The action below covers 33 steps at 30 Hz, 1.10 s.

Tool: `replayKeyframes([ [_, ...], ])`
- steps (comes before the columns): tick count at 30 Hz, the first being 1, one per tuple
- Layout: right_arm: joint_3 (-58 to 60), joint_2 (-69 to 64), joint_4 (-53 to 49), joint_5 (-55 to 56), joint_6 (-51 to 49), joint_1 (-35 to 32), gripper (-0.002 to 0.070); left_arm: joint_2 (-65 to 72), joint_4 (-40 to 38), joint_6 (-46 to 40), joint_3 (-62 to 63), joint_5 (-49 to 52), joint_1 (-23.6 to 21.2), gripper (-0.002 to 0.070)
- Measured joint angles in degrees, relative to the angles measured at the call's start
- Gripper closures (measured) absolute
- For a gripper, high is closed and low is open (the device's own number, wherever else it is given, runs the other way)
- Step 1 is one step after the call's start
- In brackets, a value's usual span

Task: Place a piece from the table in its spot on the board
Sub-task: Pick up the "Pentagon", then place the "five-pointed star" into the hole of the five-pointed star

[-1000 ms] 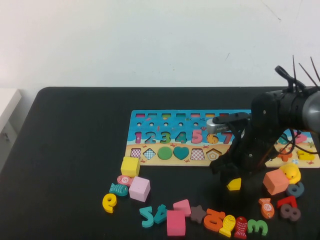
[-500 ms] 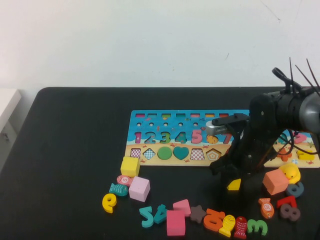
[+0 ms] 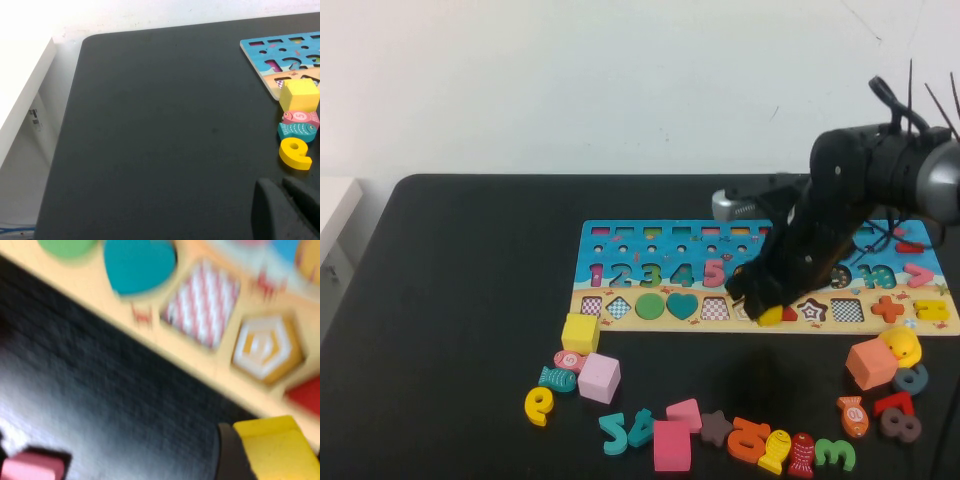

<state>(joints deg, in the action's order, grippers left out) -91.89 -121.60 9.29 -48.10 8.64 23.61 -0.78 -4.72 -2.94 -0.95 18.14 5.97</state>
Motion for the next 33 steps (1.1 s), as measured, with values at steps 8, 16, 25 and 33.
replayKeyframes([
  [8,-1.4,-0.9,0.0,7.8,5.9,0.0,0.0306,0.0,0.0,0.0,0.0,0.0,0.0,0.0677],
  [16,-1.5,-4.6,-0.1,9.0,7.7,0.0,0.0306,0.0,0.0,0.0,0.0,0.0,0.0,0.0677],
  [25,-1.6,-6.2,0.0,9.7,7.7,0.1,0.0306,0.0,0.0,0.0,0.0,0.0,0.0,0.0677],
  [33,-1.6,-6.2,0.6,10.7,7.0,0.1,0.0306,0.0,0.0,0.1,0.0,0.0,0.0,0.0677],
])
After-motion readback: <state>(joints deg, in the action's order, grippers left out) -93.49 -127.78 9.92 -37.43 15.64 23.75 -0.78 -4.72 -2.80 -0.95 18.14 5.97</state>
